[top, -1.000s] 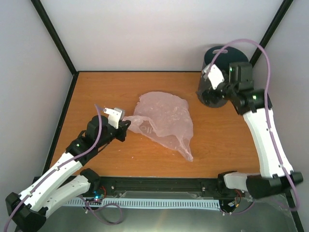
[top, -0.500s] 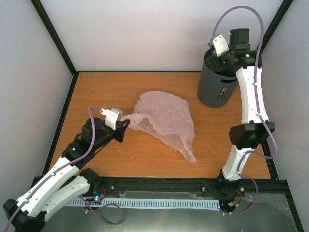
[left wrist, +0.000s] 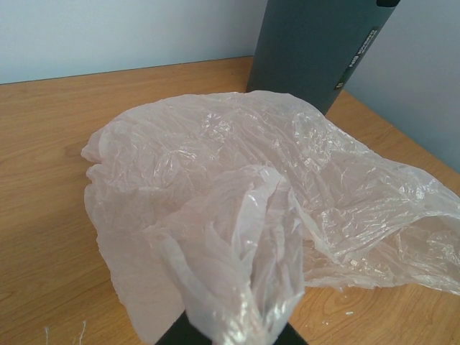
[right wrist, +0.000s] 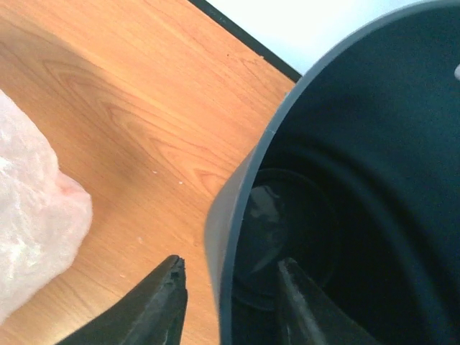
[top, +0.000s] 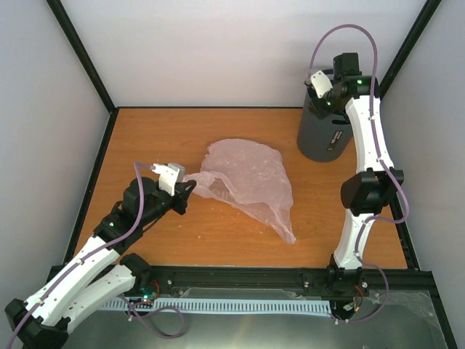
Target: Put the trash bags into the trash bin
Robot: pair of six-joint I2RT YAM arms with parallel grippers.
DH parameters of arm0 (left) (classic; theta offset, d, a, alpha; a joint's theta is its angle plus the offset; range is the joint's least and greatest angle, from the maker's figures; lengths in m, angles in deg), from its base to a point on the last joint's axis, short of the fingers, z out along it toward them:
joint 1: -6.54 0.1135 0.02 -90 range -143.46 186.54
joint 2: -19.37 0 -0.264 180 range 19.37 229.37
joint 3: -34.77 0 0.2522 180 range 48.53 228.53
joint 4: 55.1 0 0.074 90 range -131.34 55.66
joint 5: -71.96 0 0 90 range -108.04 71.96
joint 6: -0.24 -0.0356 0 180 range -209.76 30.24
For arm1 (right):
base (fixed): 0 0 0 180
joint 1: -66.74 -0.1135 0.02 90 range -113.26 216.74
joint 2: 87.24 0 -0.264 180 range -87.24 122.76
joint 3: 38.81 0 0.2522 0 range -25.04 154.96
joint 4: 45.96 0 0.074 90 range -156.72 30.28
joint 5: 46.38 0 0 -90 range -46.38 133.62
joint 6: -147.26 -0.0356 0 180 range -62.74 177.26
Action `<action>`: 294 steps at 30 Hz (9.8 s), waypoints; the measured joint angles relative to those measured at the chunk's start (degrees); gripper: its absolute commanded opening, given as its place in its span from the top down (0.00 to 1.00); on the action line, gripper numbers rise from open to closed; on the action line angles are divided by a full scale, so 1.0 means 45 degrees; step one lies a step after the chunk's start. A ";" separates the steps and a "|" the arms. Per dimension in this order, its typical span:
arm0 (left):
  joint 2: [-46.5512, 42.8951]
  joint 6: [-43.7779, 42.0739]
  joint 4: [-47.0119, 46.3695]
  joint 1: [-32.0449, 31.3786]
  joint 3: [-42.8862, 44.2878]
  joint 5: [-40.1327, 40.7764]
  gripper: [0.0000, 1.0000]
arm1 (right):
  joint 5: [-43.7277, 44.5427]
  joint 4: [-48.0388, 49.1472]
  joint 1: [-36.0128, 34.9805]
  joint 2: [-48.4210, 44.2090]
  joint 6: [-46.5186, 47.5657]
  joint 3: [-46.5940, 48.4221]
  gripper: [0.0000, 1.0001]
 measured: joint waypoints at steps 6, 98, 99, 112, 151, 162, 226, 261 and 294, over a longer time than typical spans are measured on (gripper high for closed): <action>0.0000 -0.0005 0.0000 0.0000 -0.0010 0.0010 0.99 | -0.0486 -0.0223 0.0000 -0.0034 0.0146 -0.0408 0.95; -0.4653 -0.0423 -0.2302 0.1268 -0.0845 0.0359 0.99 | -0.4541 0.1719 -1.0516 -0.9122 -0.0947 -1.5305 0.58; -0.4653 -0.0418 -0.2302 0.1273 -0.0845 0.0442 0.99 | -0.4328 0.1841 -1.0516 -0.8956 -0.1214 -1.5256 0.71; -0.0661 0.0214 -0.0636 0.1326 0.5984 0.4823 0.99 | -0.0083 0.3118 -0.9768 -0.5333 -0.2025 -0.1865 0.97; 0.1593 0.0923 0.5552 0.1336 0.7786 -0.1321 0.99 | -0.2851 0.6815 -1.0705 -1.1613 0.0384 -1.2740 0.97; 0.7082 0.0714 0.4707 0.1481 1.3182 0.3123 0.99 | -0.0733 0.6305 -0.7776 -0.2905 -0.1054 -0.2749 0.97; 0.9088 0.3332 -0.3925 0.1020 1.6995 -0.5741 0.99 | -0.2866 0.7519 -0.4925 -0.7266 -0.4634 0.0835 0.97; 1.3114 0.3643 -0.2098 0.0092 1.8899 -0.2608 0.99 | 0.0889 0.8485 -0.4537 -0.7742 -0.2574 -0.1472 0.72; 1.4664 0.3575 -0.2443 0.1608 1.7252 -0.3405 0.99 | 0.1540 0.4911 -0.1467 -1.4134 -0.4673 -1.0559 0.09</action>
